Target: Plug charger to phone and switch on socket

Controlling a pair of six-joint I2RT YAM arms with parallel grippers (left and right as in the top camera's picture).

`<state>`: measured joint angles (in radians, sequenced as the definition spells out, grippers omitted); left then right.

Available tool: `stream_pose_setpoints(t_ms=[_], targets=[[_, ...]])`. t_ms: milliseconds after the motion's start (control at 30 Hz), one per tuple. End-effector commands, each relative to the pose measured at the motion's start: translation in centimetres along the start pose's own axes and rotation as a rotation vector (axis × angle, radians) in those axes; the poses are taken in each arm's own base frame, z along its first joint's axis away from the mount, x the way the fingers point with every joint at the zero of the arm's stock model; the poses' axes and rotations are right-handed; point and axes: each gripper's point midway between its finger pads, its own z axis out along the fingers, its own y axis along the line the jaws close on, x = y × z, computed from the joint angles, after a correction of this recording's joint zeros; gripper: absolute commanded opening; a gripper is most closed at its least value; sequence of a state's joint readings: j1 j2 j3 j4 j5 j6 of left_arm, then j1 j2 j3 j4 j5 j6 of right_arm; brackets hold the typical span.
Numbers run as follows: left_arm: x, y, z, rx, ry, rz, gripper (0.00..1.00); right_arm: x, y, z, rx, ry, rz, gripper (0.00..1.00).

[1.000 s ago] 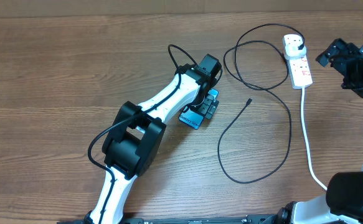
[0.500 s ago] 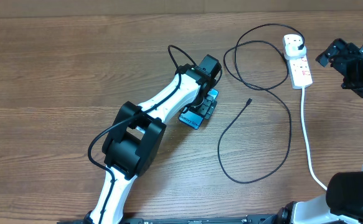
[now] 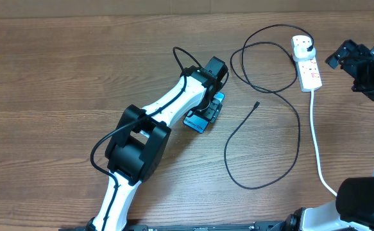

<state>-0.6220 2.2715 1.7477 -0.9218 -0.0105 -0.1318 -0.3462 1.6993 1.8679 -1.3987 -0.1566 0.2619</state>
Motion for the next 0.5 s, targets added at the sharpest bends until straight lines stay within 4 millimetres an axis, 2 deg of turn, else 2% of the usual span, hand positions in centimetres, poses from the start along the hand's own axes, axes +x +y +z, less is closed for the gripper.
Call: stream_pose_setpoints(t_ms=[0, 167, 467], targets=[[1.29, -0.68, 2.57, 0.023, 0.053, -0.003, 0.83, -0.7, 0.24, -0.51, -0.003, -0.028, -0.002, 1.0], [0.54, -0.78, 2.6, 0.027, 0.023, -0.003, 0.88, -0.68, 0.24, -0.5, -0.003, -0.028, -0.002, 1.0], [1.35, -0.67, 2.59, 0.023, 0.055, 0.005, 0.77, -0.7, 0.24, -0.51, -0.003, -0.028, -0.002, 1.0]])
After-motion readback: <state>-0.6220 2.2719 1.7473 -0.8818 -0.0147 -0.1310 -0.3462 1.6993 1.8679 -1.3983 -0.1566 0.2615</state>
